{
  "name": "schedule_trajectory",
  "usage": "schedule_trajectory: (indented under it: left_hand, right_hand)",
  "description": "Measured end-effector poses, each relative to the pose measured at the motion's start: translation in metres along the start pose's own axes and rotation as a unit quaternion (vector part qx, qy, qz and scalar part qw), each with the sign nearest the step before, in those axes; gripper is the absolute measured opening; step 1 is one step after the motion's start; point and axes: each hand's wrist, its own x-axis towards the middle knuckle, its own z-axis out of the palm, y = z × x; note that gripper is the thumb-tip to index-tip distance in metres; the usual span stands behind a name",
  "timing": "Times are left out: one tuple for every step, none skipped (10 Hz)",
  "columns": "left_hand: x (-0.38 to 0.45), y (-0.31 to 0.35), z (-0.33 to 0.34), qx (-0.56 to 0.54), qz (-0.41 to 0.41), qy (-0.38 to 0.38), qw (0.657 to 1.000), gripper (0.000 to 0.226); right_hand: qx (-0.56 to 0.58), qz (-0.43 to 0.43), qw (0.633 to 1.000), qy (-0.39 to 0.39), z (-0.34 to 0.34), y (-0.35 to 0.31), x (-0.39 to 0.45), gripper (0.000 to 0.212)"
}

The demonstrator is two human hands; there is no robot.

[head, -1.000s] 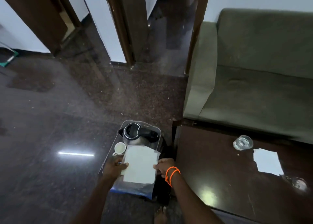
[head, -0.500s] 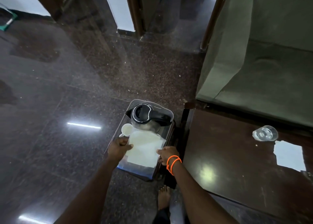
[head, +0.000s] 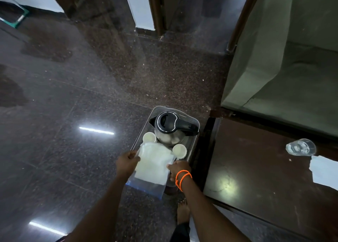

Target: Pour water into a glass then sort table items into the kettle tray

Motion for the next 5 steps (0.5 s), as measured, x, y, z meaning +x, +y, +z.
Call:
schedule_trajectory:
  left_hand:
    - [0.009,0.005,0.000,0.029,0.030,0.010,0.999,0.030]
    - [0.021,-0.005,0.006,0.055,0.067,0.007,0.996,0.045]
    - [0.024,-0.015,0.011,0.090,0.097,0.009,0.991,0.055]
    - [0.011,-0.009,0.011,0.108,0.124,0.000,0.986,0.053]
    - [0.006,-0.005,0.007,0.115,0.136,0.018,0.984,0.052]
  right_hand:
    - [-0.039,-0.018,0.999,0.030,0.008,0.008,0.027,0.018]
    - [-0.083,-0.030,0.995,0.037,0.009,0.004,0.028,0.030]
    - [-0.101,-0.031,0.993,0.051,0.007,-0.002,0.019,0.036]
    - [-0.112,-0.027,0.992,0.042,0.008,0.000,0.017,0.034]
    - [-0.129,-0.027,0.989,0.072,0.002,-0.004,0.012,0.036]
